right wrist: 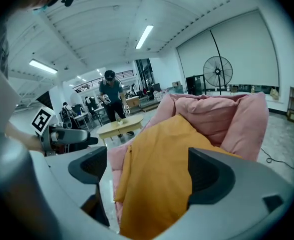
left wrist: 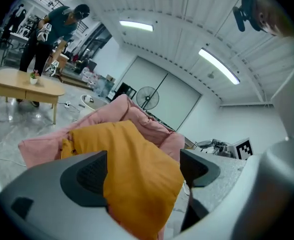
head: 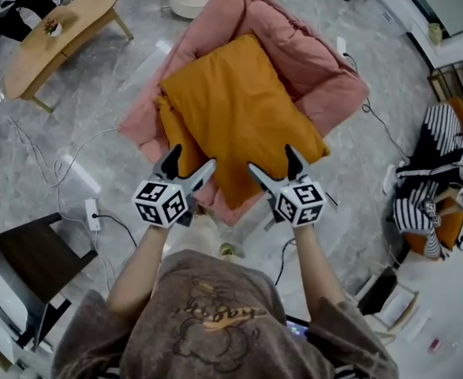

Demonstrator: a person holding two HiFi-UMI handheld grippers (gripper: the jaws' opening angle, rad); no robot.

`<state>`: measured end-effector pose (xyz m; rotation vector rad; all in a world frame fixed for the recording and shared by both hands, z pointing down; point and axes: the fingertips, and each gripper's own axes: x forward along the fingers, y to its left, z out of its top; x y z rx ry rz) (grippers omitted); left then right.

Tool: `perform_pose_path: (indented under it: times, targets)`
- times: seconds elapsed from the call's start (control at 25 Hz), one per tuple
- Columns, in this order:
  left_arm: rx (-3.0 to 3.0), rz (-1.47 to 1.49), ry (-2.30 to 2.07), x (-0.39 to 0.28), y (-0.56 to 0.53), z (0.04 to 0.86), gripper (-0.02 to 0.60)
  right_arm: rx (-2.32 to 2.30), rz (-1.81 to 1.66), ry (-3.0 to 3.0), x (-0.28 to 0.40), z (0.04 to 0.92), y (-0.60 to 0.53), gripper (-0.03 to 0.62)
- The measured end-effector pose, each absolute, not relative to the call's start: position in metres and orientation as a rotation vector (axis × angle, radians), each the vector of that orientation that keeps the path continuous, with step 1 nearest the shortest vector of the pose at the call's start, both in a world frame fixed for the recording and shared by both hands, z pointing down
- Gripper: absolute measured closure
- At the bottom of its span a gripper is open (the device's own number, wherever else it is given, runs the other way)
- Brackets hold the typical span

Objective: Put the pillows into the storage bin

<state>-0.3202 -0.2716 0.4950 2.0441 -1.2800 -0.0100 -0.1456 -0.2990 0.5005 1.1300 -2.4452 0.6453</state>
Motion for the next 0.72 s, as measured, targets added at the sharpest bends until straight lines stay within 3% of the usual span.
perform_pose_path:
  times: [0.72]
  targets:
    - [1.834,0.147,-1.222,-0.3,-0.326,0.674,0.141,1.099,0.583,-2.159,-0.092,0.626,-0.42,0.079]
